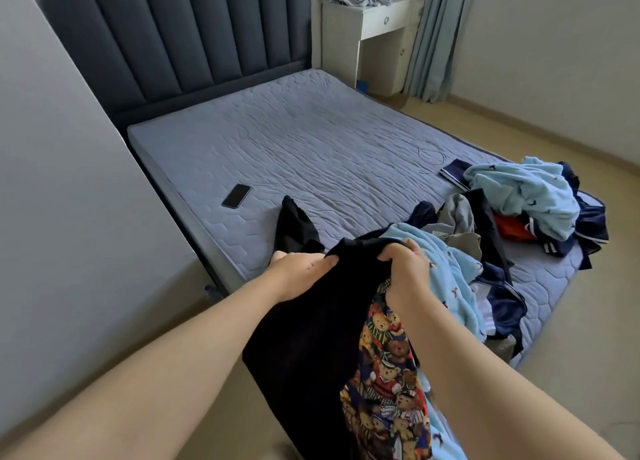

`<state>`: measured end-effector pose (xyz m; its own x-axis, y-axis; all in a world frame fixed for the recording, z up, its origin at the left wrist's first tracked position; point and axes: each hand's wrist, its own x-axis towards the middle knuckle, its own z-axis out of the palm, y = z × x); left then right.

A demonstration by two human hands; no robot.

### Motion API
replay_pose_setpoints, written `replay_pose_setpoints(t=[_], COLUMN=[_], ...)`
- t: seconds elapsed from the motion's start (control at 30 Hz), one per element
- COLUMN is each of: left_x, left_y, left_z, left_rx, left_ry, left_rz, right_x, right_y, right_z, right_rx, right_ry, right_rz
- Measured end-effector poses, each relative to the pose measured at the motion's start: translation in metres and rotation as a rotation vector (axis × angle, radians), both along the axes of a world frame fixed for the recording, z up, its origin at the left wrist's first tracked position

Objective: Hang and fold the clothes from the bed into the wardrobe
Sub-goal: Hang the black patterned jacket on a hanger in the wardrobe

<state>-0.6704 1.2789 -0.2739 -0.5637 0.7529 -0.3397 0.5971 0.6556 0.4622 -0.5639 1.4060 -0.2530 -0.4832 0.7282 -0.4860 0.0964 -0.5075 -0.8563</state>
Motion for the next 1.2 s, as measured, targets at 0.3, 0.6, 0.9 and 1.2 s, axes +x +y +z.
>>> replay_pose_setpoints(t=[0.3, 0.6, 0.9, 1.2], left_x=[-0.009, 0.002, 0.048, 0.171], left_y=[-0.043, -0.122, -0.286, -0.501], left_z=[-0.004, 0.026, 0.073, 0.111], left_rx=[0.021, 0.401, 0.654, 0.835], left_ry=[0.237, 0.015, -0.096, -0.08], left_rz=[0.231, 0.812, 1.118, 1.518], right_x=[-0.019, -0.065, -0.077, -0.006], right_y=[-0.005, -0.1, -0.26, -0.477], right_z=[0.023, 0.013, 0.041, 0.079], right_rx=[0.078, 0.48, 0.464, 0.286], right_ry=[0.108, -0.048, 0.109, 0.319], right_rz=[0.167, 1.137, 1.237, 1.494])
